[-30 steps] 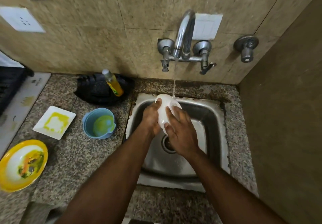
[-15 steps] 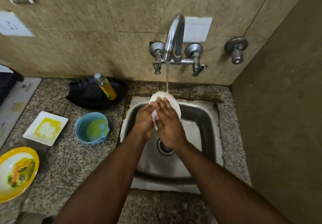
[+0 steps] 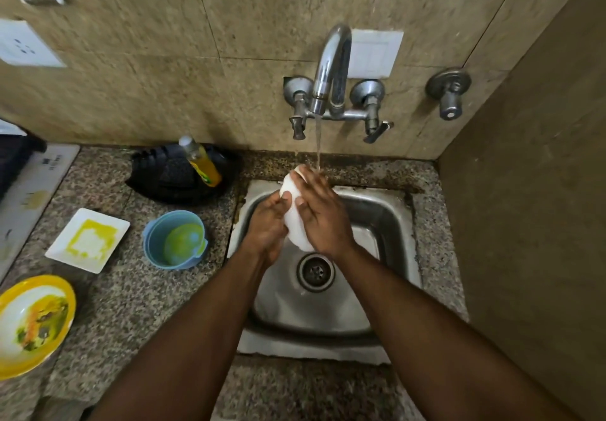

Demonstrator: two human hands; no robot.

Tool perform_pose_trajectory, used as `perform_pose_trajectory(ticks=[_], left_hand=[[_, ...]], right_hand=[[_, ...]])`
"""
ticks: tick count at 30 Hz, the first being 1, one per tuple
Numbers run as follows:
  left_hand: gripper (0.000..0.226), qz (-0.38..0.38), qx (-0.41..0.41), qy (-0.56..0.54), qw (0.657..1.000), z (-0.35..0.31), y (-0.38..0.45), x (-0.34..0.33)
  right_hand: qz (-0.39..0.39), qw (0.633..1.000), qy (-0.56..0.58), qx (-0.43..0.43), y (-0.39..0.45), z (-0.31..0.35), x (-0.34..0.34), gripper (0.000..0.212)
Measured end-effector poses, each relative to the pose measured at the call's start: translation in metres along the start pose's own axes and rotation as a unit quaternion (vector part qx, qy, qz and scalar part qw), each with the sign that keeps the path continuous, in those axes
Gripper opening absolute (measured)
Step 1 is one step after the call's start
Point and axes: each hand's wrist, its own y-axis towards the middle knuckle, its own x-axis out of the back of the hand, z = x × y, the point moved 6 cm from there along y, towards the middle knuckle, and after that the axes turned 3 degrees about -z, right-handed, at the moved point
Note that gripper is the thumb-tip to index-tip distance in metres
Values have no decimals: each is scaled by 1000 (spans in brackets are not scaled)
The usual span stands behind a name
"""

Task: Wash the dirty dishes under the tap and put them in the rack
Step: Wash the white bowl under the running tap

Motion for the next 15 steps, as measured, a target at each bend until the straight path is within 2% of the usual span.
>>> perform_pose_trajectory(ticks=[2, 4, 5, 8, 10, 12, 15], left_hand=[[26, 1, 13, -7, 1000, 3, -4, 2], [32, 1, 23, -23, 999, 9, -8, 5], [36, 5, 24, -30, 999, 11, -10, 7], [46, 31, 23, -23, 999, 11, -13, 9], [44, 44, 33, -6, 998, 5, -13, 6], [41, 37, 53, 21, 998, -1, -10, 3], [51, 35, 84, 55, 994, -6, -2, -7]], right_hand=[[33, 984, 52, -165, 10, -21, -6, 66], [45, 933, 140, -329, 11, -38, -10, 93], [45, 913, 175, -365, 11, -44, -12, 104], [64, 887, 259, -378, 3, -53, -23, 116], [72, 873, 312, -368, -7, -50, -30, 100], [69, 885, 305, -345, -16, -45, -28, 79], [88, 919, 256, -287, -23, -36, -25, 72]])
